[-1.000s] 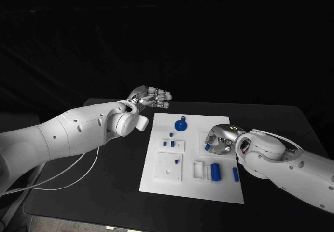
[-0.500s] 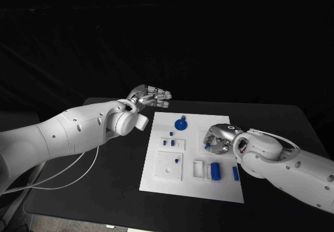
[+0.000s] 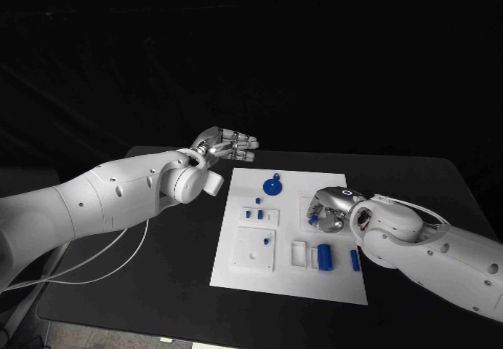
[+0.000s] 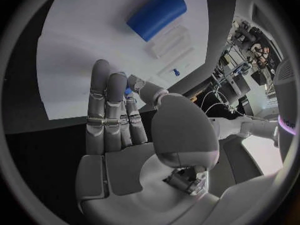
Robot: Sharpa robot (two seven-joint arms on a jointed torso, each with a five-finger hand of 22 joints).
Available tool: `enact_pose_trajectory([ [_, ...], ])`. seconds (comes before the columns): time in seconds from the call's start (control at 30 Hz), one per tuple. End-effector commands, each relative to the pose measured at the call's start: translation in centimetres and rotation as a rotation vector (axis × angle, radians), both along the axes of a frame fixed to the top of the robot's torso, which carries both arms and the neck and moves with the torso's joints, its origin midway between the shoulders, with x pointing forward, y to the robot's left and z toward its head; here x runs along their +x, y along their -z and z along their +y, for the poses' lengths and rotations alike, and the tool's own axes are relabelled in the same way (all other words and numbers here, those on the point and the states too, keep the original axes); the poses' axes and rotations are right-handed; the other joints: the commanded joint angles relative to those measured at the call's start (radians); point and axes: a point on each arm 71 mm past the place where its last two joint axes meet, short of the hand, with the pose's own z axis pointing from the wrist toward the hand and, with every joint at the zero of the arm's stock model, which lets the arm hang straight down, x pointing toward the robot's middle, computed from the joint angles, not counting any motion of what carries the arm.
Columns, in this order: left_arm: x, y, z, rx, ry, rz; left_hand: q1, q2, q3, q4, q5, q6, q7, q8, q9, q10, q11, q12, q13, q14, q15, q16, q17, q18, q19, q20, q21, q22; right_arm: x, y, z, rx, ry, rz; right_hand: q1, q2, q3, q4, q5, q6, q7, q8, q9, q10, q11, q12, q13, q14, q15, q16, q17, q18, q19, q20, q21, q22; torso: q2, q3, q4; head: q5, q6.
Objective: Assemble the parts on the task board
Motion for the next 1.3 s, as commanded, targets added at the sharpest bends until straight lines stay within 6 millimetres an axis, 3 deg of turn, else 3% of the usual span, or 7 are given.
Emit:
enact_pose_trajectory([
  [0.03,-0.1,-0.1,-0.2,-0.005,0.021,-0.001,0.002,0.001,-0.003,0.001,-0.004,-0.005,-0.002,0.001,0.002,-0.006,-0.002,0.001,0.000,-0.002,-0.002,-0.002,0.000,-0.001,0.004,0.000,0.006,0.000,0.0,0.1,0.0,-0.021,0.000,-0.028,0.014,0.017,0.020,-0.013,-0.003,0.019,-0.003,0.007,0.002,0.028,-0.007,0.006,0.003,0.001,-0.011,0.005,0.003,0.004,-0.008,-0.009,0.016,0.019,0.001,0.0003,-0.0002,0.000,-0.001],
  [0.13,-0.1,-0.1,-0.2,-0.004,0.021,0.000,0.001,0.001,-0.003,0.003,-0.005,-0.005,-0.002,0.001,0.002,-0.006,-0.003,0.001,0.000,-0.002,-0.001,-0.002,0.000,-0.001,0.004,0.001,0.006,0.000,0.0,-0.1,0.0,-0.012,0.000,-0.046,0.011,0.025,0.029,-0.023,-0.003,0.045,-0.010,0.006,0.004,0.061,-0.016,0.005,0.003,0.002,-0.016,0.003,0.008,-0.010,-0.020,-0.016,0.044,0.050,0.000,0.0005,-0.0009,-0.001,-0.001],
  [0.33,-0.1,-0.1,-0.3,-0.004,0.023,0.001,0.001,0.001,-0.003,0.003,-0.005,-0.005,-0.002,0.001,0.002,-0.006,-0.003,0.001,0.000,-0.002,-0.001,-0.002,0.000,-0.001,0.004,0.001,0.006,0.000,0.1,-0.4,0.2,0.027,-0.002,-0.090,0.000,0.031,0.032,-0.030,-0.002,0.064,-0.017,0.006,0.004,0.094,-0.026,0.006,0.005,0.007,-0.024,-0.001,0.015,-0.018,-0.033,-0.025,0.068,0.086,0.000,0.0005,-0.0001,-0.003,-0.001],
  [0.6,0.0,-0.1,-0.2,-0.004,0.025,0.001,0.001,0.001,-0.003,0.003,-0.005,-0.005,-0.002,0.001,0.002,-0.006,-0.003,0.001,0.000,-0.002,-0.001,-0.002,0.000,-0.001,0.004,0.001,0.006,0.000,-0.1,-0.8,0.3,0.077,-0.007,-0.109,-0.007,0.031,0.039,-0.031,-0.002,0.073,-0.020,0.006,0.005,0.104,-0.029,0.006,0.005,0.010,-0.028,-0.006,0.026,-0.019,-0.035,-0.029,0.073,0.107,0.000,0.0003,0.0003,-0.002,-0.001],
  [0.93,-0.1,-0.1,-0.4,-0.005,0.029,0.002,0.000,0.003,-0.004,0.006,-0.005,-0.006,-0.002,0.001,0.002,-0.007,-0.002,0.001,0.000,-0.002,-0.001,-0.002,0.000,-0.001,0.004,0.001,0.006,-0.001,-0.8,-2.7,0.2,0.137,-0.033,-0.109,-0.011,0.029,0.045,-0.031,-0.001,0.075,-0.020,0.006,0.005,0.105,-0.029,0.006,0.005,0.010,-0.029,-0.010,0.029,-0.018,-0.036,-0.029,0.070,0.115,-0.002,-0.0018,-0.0007,0.009,-0.002],
  [1.3,0.0,0.0,-0.5,-0.005,0.030,0.003,0.000,0.003,-0.004,0.006,-0.005,-0.006,-0.002,0.001,0.002,-0.007,-0.002,0.001,0.000,-0.002,-0.001,-0.002,0.000,-0.001,0.004,0.001,0.006,-0.001,-2.3,-4.2,2.8,0.175,-0.115,-0.103,-0.012,0.029,0.043,-0.031,-0.001,0.076,-0.020,0.005,0.005,0.106,-0.029,0.006,0.005,0.011,-0.029,-0.012,0.031,-0.018,-0.035,-0.029,0.066,0.119,-0.002,-0.0001,-0.0024,0.013,0.003],
])
